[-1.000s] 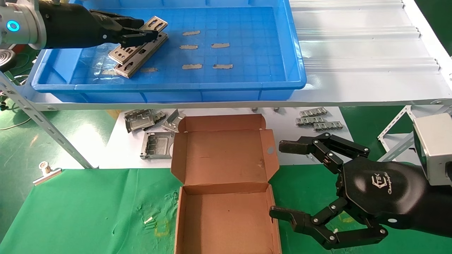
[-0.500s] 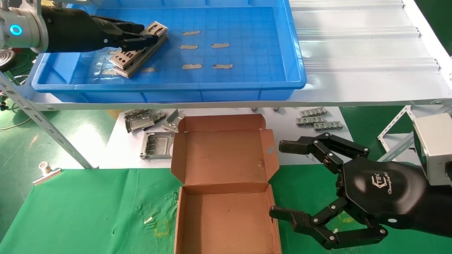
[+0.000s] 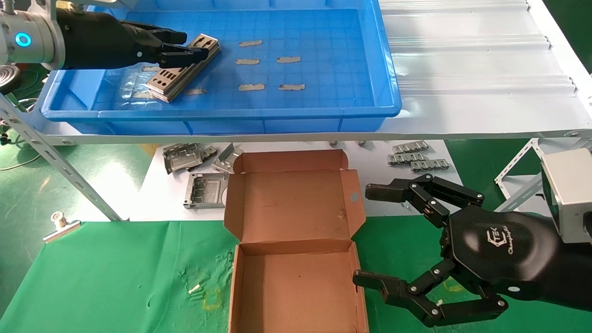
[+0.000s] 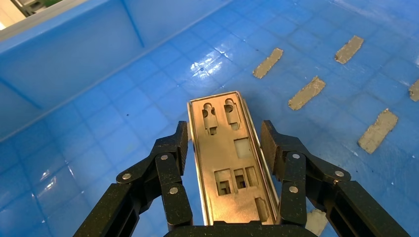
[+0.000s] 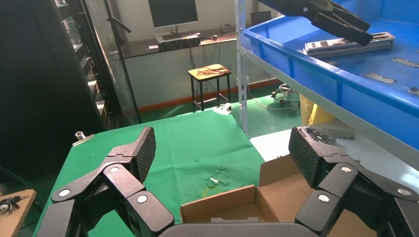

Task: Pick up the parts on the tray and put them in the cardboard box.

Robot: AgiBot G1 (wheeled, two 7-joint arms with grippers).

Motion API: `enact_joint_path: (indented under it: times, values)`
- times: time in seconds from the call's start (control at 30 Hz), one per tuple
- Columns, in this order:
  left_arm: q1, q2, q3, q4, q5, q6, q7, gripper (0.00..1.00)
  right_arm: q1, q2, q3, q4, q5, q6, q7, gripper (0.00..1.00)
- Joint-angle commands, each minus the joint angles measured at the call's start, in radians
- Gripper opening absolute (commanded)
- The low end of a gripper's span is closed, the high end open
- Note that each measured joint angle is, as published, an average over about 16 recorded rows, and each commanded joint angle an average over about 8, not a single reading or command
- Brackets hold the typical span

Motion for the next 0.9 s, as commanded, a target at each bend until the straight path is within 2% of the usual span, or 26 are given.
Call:
enact_joint_path:
  times: [0.03,0.1,0.9]
  values:
    - [0.001,0.002,0.000,0.002,-0.001,-0.002,0.002,0.06,0.000,0.000,0.000,0.000,0.000,0.000,0.000,1.00]
    - [0.001,0.003,-0.001,0.004,-0.001,-0.003,0.004,0.00,0.000,0.000,0.000,0.000,0.000,0.000,0.000,1.00]
    - [-0.009,0.003,-0.005,0.014,-0.007,0.001,0.018,0.00,0.000,0.000,0.000,0.000,0.000,0.000,0.000,1.00]
